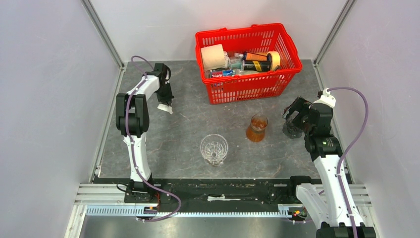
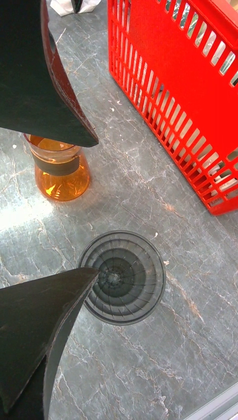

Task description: Place the coffee filter in the dripper

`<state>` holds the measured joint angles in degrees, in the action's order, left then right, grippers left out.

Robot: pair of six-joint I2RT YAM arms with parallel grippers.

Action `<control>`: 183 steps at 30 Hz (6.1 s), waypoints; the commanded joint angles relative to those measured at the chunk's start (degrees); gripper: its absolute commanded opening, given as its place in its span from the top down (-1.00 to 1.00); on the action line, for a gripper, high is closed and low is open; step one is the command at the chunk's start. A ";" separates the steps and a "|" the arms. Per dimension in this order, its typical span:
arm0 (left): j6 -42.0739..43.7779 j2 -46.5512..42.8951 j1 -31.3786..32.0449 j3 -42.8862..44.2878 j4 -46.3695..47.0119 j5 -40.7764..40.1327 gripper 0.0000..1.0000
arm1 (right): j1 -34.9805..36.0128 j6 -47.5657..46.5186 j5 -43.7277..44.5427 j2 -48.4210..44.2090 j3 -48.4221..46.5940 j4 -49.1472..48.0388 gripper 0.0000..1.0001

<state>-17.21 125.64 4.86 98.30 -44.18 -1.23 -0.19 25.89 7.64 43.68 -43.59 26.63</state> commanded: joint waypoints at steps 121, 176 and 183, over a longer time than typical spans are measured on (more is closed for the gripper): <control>18.79 -65.35 37.59 -36.49 31.99 41.98 0.96 | 35.30 -13.31 -15.62 -2.98 -13.45 4.09 -0.94; 17.03 -63.53 37.61 -36.42 32.96 38.72 0.96 | 35.28 -11.10 -27.89 -0.59 -14.65 2.71 -0.94; 19.15 -64.41 37.59 -36.74 32.23 39.92 0.96 | 35.30 -12.56 -7.99 -5.09 -17.59 10.35 -0.94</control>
<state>0.64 62.81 42.54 61.60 -13.17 37.65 35.03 15.05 -10.79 40.71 -57.67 33.74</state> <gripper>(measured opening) 0.032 0.971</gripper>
